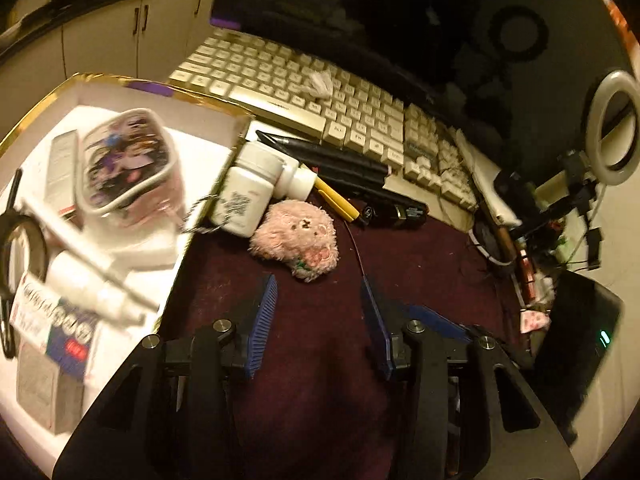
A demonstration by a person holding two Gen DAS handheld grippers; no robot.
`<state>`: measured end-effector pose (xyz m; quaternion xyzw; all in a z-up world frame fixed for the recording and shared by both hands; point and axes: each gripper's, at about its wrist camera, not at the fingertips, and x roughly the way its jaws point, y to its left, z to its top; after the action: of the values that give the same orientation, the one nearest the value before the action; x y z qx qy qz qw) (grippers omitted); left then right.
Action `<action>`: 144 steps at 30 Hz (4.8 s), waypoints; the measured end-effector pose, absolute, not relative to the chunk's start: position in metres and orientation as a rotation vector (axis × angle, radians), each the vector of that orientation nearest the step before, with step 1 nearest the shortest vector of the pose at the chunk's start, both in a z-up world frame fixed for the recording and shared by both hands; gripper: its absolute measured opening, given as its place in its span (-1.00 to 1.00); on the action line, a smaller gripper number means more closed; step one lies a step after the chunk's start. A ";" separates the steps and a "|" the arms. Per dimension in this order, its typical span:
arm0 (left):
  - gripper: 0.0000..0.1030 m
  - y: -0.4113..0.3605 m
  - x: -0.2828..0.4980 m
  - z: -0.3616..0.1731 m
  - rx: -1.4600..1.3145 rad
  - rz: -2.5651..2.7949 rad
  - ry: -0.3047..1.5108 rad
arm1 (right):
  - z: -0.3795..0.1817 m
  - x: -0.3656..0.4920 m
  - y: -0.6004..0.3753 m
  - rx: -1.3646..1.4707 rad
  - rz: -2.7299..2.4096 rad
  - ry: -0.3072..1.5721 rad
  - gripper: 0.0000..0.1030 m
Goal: Organize objects
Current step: 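Move the left tool to the pink plush toy while the right tool returns to the mat, then grasp the pink plush toy with the left tool, then grasp the black lipstick tube with the right tool while the left holds the plush toy, then carry the plush toy into the tray with the left tool while the right carries the lipstick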
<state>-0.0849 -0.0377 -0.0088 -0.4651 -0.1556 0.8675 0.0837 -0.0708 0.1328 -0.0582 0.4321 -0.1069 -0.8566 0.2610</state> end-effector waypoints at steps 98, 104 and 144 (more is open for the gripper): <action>-0.61 -0.028 -0.043 -0.033 -1.342 2.661 -0.275 | -0.060 -0.100 0.157 1.296 -2.323 -0.175 -0.69; -0.62 -0.038 -0.037 -0.017 -1.283 2.628 -0.391 | -0.043 -0.081 0.161 1.185 -2.305 -0.301 -0.69; -0.60 -0.234 -0.030 -0.008 -1.490 3.010 -0.667 | -0.039 -0.094 -0.061 1.027 -1.958 -0.133 -0.69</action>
<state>-0.0296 -0.2340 -0.0083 -0.4309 -0.1930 0.8702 -0.1408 -0.0939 -0.0615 -0.0391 0.4146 -0.0538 -0.7908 0.4469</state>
